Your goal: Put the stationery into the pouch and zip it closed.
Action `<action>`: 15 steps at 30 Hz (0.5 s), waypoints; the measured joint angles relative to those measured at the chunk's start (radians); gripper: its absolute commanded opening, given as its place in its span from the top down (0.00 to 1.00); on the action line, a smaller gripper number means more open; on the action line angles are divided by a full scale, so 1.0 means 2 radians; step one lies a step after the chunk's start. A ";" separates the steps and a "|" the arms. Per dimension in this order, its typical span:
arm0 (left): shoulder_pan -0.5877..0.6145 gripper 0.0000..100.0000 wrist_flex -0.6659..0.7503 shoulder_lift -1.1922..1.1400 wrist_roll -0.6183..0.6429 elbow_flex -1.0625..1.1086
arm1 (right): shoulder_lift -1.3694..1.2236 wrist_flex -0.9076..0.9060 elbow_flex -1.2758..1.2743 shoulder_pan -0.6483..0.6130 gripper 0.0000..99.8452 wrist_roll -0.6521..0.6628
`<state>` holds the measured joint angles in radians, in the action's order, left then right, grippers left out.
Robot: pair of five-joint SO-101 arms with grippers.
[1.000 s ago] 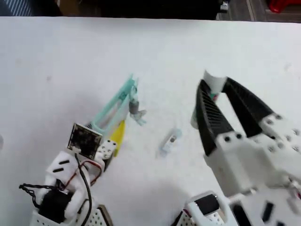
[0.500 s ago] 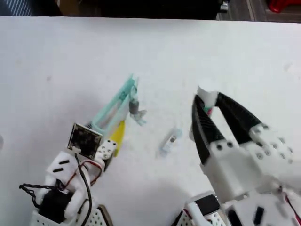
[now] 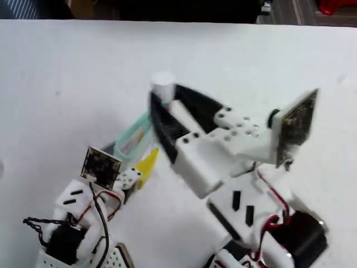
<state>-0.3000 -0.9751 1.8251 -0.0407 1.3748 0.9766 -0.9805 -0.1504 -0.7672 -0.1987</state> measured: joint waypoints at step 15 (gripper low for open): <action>0.000 0.76 0.000 0.000 0.000 0.000 | -0.002 0.166 -0.186 -0.008 0.98 0.000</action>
<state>-0.3000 -0.9751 1.8251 -0.0407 1.3748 0.9720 -0.6475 -0.5232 -0.7825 -0.1987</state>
